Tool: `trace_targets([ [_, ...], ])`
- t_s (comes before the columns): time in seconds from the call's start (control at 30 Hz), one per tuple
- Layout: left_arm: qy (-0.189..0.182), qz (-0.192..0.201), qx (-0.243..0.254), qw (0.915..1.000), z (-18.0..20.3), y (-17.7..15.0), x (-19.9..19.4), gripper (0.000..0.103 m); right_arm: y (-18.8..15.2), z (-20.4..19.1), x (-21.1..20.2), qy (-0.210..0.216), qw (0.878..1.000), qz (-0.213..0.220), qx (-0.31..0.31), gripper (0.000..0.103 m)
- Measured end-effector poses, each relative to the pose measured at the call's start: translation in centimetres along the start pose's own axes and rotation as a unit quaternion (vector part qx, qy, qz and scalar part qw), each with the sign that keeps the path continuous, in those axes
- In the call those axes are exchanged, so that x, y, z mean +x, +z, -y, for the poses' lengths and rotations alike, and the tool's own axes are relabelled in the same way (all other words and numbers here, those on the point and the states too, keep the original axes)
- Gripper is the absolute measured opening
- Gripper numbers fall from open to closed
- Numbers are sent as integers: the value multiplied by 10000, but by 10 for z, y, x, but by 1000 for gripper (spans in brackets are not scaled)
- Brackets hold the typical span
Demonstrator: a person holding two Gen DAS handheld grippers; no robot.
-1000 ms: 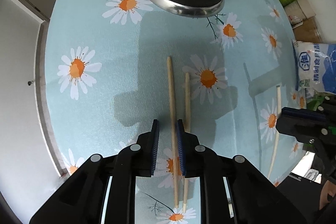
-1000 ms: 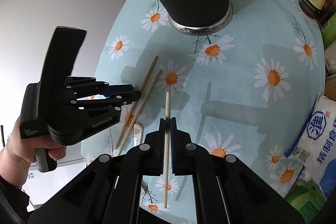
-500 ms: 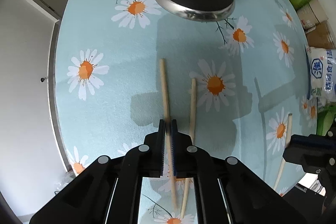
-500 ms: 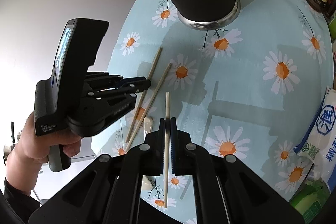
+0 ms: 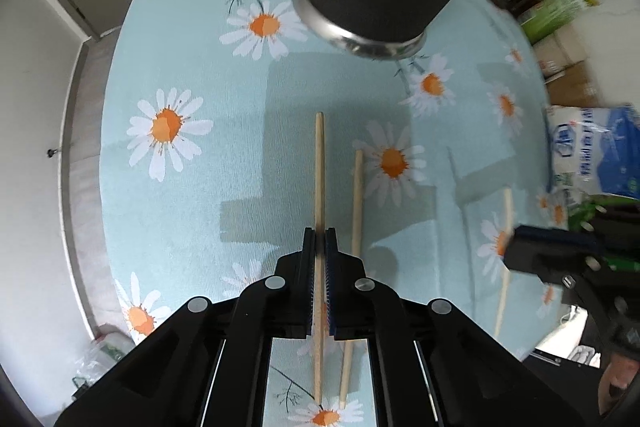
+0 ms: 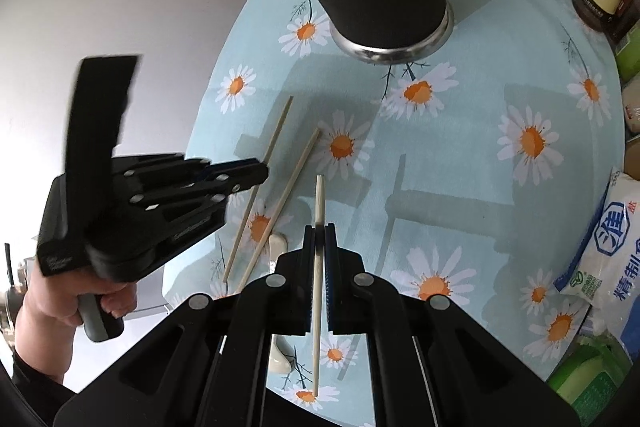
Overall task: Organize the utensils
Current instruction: 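Lift both held chopsticks up toward the black holder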
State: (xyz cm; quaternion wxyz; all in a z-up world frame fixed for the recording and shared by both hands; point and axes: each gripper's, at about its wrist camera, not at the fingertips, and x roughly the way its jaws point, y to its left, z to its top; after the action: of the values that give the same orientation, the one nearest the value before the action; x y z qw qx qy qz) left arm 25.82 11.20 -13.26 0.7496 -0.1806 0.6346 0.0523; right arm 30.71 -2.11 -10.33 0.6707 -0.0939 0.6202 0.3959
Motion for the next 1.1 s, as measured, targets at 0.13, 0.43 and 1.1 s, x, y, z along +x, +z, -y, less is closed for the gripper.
trace_targets([
  [0.13, -229, 252, 90, 9994, -2, -3, -20, 4, 4, -4, -4, -150, 9998, 112, 60, 5],
  [0.43, -720, 793, 176, 9941, -7, 1, -60, 4, 8, -16, -23, -191, 9980, 598, 94, 5],
  [1.1, -1293, 2613, 683, 9541, -5, 18, -148, 4, 34, -51, -92, -46, 9631, 2648, -481, 6],
])
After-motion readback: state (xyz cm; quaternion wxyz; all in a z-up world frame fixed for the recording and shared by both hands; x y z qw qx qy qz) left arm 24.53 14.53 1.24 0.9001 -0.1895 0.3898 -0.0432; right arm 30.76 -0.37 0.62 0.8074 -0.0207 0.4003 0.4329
